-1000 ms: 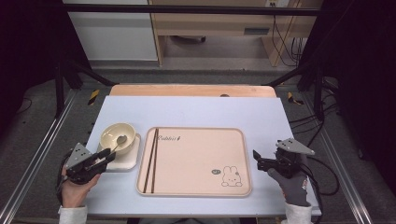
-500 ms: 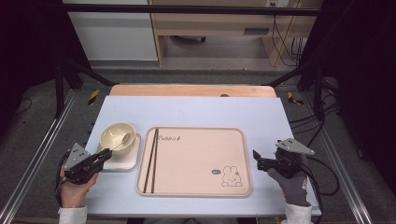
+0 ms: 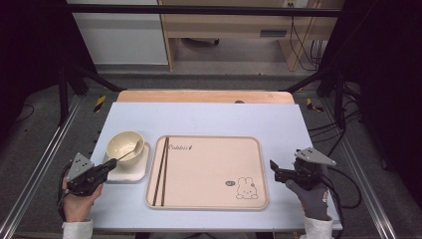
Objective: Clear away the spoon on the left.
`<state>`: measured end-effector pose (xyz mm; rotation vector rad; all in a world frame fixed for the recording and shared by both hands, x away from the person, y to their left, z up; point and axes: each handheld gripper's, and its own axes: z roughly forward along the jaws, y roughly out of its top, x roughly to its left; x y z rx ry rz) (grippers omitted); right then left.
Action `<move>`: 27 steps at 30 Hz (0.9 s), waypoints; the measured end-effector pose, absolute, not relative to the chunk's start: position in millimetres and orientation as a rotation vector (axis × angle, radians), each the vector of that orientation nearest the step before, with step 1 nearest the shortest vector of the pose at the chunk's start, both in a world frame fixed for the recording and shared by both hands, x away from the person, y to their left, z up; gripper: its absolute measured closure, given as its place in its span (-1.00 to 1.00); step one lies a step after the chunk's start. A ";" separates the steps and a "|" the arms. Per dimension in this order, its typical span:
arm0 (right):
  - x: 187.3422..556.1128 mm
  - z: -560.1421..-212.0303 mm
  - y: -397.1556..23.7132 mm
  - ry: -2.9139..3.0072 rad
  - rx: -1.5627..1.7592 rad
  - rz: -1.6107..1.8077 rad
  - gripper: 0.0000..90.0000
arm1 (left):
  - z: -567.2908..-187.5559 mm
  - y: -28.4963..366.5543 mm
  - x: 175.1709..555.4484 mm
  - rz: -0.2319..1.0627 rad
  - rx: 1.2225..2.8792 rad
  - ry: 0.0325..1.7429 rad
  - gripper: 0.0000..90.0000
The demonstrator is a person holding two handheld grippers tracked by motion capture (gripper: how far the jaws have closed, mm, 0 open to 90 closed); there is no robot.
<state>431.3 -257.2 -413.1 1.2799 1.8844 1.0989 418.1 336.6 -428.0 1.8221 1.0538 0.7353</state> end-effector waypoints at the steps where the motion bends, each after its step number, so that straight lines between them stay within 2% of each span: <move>1: 431.2 -413.0 -257.4 1.884 1.279 1.099 -0.93 | -427.9 336.9 418.0 0.736 1.820 1.055 0.97; 27: 431.0 -412.5 -258.5 1.885 1.275 1.097 -0.94 | -408.8 337.2 403.3 0.782 1.719 1.056 0.98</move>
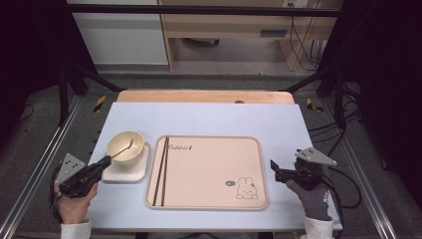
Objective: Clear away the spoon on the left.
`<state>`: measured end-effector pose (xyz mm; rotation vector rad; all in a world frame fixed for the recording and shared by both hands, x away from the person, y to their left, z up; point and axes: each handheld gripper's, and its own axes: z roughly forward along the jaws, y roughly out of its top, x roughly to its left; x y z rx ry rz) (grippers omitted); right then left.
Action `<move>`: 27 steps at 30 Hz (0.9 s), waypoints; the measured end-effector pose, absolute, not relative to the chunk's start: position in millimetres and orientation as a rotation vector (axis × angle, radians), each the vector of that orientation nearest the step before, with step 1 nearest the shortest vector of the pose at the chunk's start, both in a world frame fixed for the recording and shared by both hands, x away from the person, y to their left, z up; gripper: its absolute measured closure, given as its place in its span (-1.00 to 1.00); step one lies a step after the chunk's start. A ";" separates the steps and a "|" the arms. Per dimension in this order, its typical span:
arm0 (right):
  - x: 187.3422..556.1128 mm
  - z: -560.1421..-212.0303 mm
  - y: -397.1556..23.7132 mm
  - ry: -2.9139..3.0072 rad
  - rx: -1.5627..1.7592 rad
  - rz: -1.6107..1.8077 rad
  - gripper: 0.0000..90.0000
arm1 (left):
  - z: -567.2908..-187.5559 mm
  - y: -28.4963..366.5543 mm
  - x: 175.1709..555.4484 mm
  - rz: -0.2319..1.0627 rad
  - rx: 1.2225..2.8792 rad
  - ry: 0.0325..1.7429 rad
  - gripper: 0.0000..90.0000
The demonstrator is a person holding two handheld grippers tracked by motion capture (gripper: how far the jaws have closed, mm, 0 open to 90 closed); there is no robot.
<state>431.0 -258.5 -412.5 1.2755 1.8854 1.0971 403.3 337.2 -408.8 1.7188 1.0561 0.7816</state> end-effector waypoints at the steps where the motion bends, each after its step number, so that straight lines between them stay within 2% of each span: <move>1: 430.8 -412.3 -258.5 1.884 1.281 1.100 -0.94 | -407.7 337.0 402.5 0.783 1.718 1.052 0.98; 27: 429.3 -410.2 -260.7 1.873 1.278 1.102 -0.95 | -385.4 307.3 388.5 0.812 1.690 0.953 0.98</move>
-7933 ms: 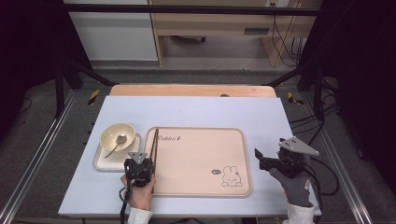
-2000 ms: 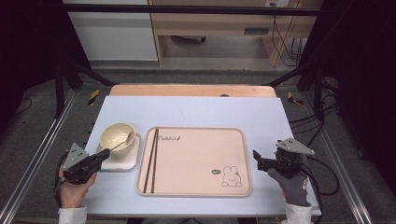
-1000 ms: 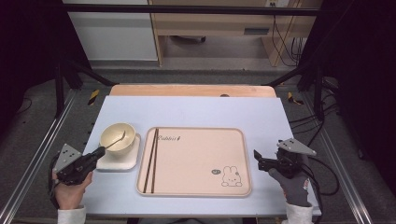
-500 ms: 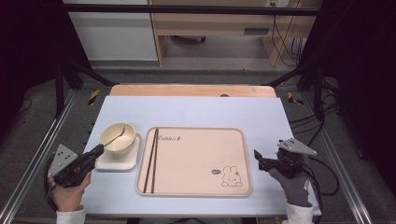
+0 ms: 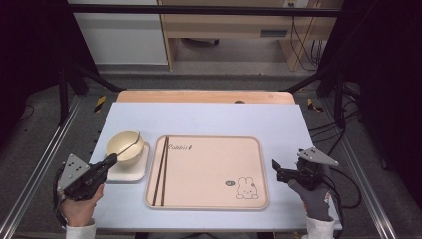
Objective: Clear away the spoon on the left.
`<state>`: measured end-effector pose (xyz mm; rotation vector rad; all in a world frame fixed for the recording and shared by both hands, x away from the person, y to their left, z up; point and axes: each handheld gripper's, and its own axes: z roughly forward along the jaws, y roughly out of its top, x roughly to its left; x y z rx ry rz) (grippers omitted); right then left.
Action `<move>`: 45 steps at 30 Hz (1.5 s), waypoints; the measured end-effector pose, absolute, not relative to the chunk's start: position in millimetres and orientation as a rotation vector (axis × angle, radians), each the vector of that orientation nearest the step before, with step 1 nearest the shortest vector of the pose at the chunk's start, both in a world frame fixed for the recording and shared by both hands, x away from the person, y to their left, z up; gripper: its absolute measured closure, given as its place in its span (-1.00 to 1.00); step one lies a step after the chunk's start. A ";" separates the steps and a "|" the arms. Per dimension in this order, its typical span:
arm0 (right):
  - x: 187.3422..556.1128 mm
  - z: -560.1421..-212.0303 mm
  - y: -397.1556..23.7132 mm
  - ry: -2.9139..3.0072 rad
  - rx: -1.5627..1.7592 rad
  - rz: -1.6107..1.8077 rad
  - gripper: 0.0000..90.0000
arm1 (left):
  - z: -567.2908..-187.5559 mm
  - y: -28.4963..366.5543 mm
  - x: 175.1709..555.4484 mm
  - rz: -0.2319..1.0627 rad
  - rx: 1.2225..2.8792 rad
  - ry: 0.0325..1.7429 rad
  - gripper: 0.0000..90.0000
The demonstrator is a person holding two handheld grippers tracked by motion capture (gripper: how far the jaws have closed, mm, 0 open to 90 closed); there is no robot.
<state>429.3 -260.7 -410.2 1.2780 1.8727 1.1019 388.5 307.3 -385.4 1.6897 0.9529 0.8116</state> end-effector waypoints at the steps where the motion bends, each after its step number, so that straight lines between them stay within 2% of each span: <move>1: 429.2 -410.1 -260.7 1.873 1.279 1.103 -0.95 | -384.8 304.7 388.1 0.809 1.688 0.948 0.98; 27: 428.4 -409.6 -260.9 1.869 1.275 1.107 -0.94 | -387.3 245.4 392.8 0.773 1.809 0.832 0.98; 37: 427.6 -409.3 -260.6 1.874 1.270 1.105 -0.94 | -405.6 211.1 414.5 0.802 1.953 0.808 0.98; 45: 428.0 -409.8 -259.6 1.875 1.272 1.104 -0.94 | -419.7 200.4 425.8 0.830 1.999 0.817 0.98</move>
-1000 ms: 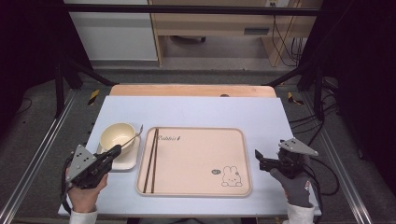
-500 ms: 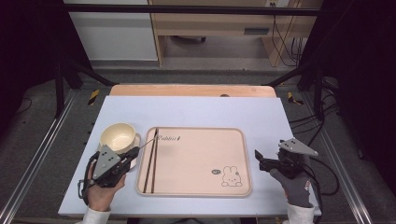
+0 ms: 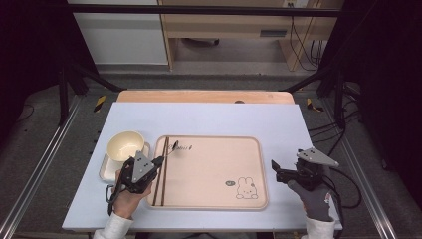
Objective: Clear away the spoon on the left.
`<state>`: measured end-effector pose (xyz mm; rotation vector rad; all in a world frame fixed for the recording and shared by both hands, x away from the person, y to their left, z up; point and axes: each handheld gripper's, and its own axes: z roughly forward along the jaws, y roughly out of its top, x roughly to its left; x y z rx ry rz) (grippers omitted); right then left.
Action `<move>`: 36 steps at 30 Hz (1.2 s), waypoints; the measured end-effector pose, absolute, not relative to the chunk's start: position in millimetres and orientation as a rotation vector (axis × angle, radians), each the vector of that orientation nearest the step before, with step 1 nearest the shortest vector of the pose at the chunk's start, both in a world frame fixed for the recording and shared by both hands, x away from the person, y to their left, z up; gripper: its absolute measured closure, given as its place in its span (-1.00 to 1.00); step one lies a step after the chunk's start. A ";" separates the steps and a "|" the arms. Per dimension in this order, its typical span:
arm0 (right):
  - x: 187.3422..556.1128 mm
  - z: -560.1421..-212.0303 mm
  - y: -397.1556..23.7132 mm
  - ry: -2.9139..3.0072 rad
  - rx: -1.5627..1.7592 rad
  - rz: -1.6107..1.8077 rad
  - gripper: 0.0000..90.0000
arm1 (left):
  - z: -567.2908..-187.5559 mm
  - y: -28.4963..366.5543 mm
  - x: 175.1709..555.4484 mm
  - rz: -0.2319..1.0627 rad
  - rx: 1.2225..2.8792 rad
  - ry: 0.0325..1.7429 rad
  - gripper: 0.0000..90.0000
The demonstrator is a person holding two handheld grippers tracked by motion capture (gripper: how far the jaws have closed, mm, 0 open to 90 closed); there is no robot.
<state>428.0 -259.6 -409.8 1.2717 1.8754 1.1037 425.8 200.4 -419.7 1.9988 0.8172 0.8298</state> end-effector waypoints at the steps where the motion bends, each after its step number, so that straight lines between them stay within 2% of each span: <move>1: 428.0 -409.9 -259.5 1.876 1.271 1.102 -0.94 | -421.3 199.6 426.8 0.830 2.000 0.819 0.98; 36: 428.8 -411.0 -259.0 1.881 1.266 1.093 -0.94 | -437.7 178.5 430.9 0.934 2.095 0.759 0.91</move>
